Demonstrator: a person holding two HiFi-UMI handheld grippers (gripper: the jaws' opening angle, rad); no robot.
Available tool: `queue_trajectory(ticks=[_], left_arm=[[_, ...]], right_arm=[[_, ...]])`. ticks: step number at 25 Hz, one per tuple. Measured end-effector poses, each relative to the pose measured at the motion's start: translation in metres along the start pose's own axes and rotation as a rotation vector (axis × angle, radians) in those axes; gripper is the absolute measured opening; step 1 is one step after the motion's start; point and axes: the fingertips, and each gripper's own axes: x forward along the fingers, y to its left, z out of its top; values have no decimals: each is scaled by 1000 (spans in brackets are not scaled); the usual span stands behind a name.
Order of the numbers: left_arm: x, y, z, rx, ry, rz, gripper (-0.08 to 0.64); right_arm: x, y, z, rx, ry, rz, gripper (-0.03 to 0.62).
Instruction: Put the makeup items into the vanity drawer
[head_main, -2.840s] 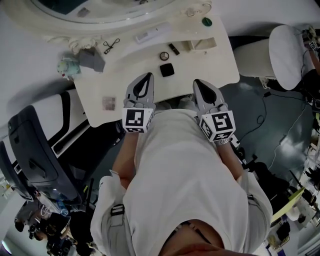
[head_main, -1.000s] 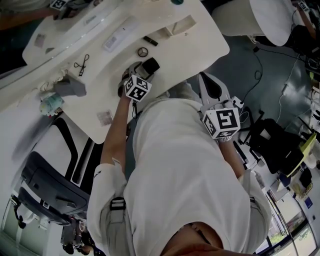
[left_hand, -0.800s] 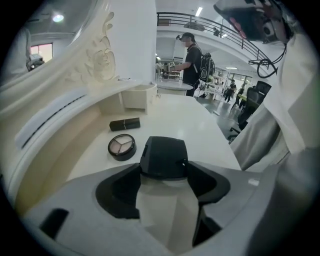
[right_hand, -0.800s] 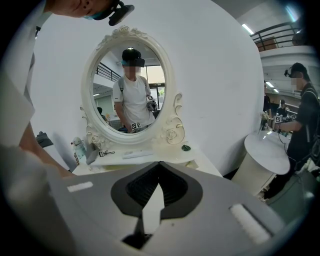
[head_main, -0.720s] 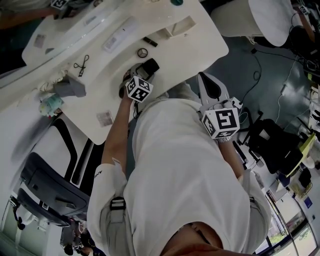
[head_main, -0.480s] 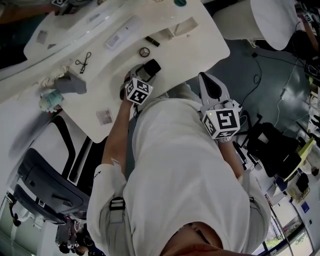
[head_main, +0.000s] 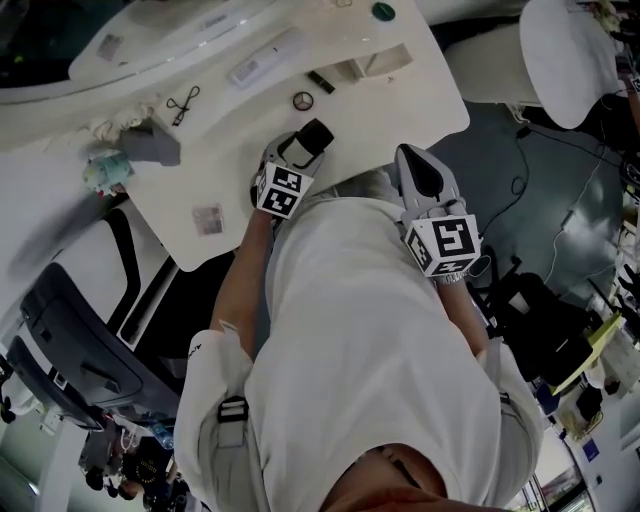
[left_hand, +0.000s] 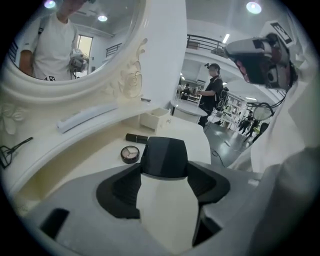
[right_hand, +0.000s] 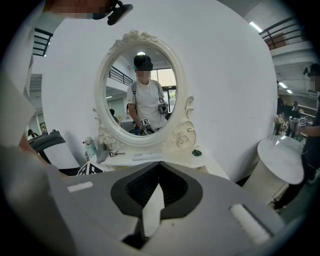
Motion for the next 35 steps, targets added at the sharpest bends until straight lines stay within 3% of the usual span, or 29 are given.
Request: queue_trajectory(ticks=[9,15,23,35], left_arm=[[-15,-12,48,-103,-69,117,296],[-9,-27,66,-175,-80,214,296],[20,-50,91,-281,-69,326,295],[81,-64,142,-353,-48,437,295]], right_arm=[[5,-8,2,-35,-19,145,8],[5,-36,7,-58,-20,241,8],[10,-85,15,-96,-15,350,8],[18,-158,19,-128,-9,438,8]])
